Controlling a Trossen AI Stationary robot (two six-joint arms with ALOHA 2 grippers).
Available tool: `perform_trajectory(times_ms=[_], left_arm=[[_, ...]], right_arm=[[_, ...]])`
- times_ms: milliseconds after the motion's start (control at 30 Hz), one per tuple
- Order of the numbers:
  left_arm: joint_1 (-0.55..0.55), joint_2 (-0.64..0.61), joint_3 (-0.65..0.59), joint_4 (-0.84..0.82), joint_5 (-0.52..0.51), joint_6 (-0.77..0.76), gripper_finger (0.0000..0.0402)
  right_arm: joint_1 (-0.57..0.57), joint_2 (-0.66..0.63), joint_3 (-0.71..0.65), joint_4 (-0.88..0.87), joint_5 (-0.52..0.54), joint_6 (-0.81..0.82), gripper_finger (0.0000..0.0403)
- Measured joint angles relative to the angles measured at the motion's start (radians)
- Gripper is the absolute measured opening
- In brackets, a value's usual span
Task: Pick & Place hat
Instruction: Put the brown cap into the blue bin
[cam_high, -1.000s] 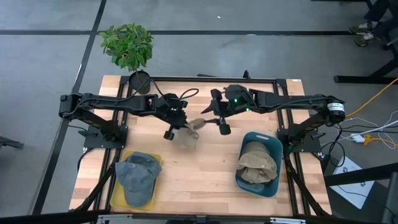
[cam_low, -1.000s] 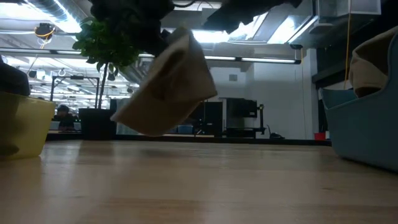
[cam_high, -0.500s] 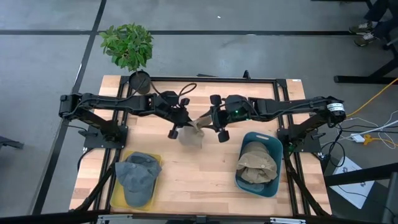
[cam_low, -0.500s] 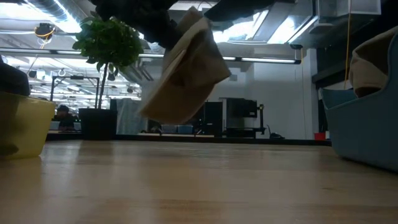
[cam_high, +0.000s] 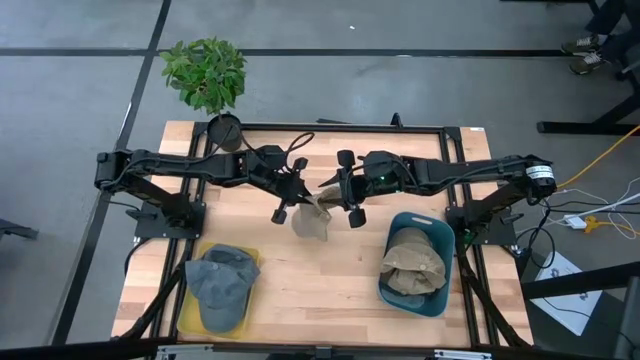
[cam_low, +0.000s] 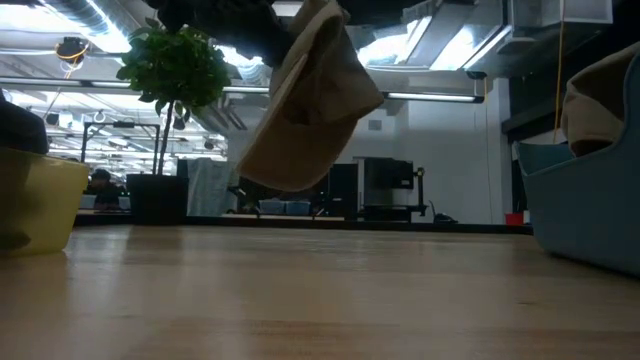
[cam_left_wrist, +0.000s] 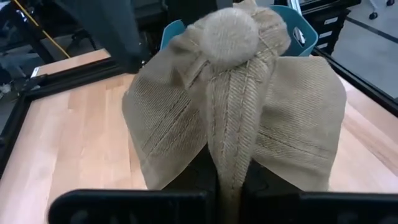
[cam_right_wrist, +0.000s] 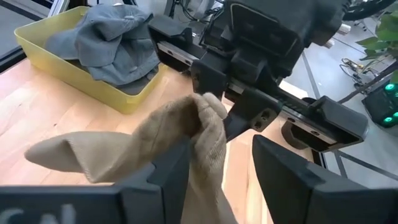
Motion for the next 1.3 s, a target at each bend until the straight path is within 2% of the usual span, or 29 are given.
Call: perform_trajectory(times_ms=[200, 433, 733, 900, 1133, 1300], left_arm=[[-0.005, 0.000, 0.000, -0.002, -0.001, 0.000, 0.0011], [-0.013, 0.000, 0.000, 0.011, -0.011, 0.000, 0.0015], [-0.013, 0.000, 0.000, 0.013, -0.026, 0.000, 0.0041], [-0.013, 0.000, 0.000, 0.013, -0.026, 0.000, 0.0071], [-0.012, 0.000, 0.000, 0.013, -0.030, -0.046, 0.0129], [-0.012, 0.000, 0.000, 0.014, -0.031, -0.087, 0.0151]], right_arm=[[0.000, 0.000, 0.000, -0.001, 0.000, 0.003, 0.0123], [0.000, 0.000, 0.000, -0.003, -0.003, 0.003, 0.0014], [0.000, 0.000, 0.000, -0.056, 0.000, 0.014, 0.0007], [0.000, 0.000, 0.000, -0.071, 0.010, 0.048, 0.0005], [0.000, 0.001, 0.000, -0.117, 0.123, 0.125, 0.0003], [0.007, -0.019, 0.000, -0.207, 0.239, 0.231, 0.0003]])
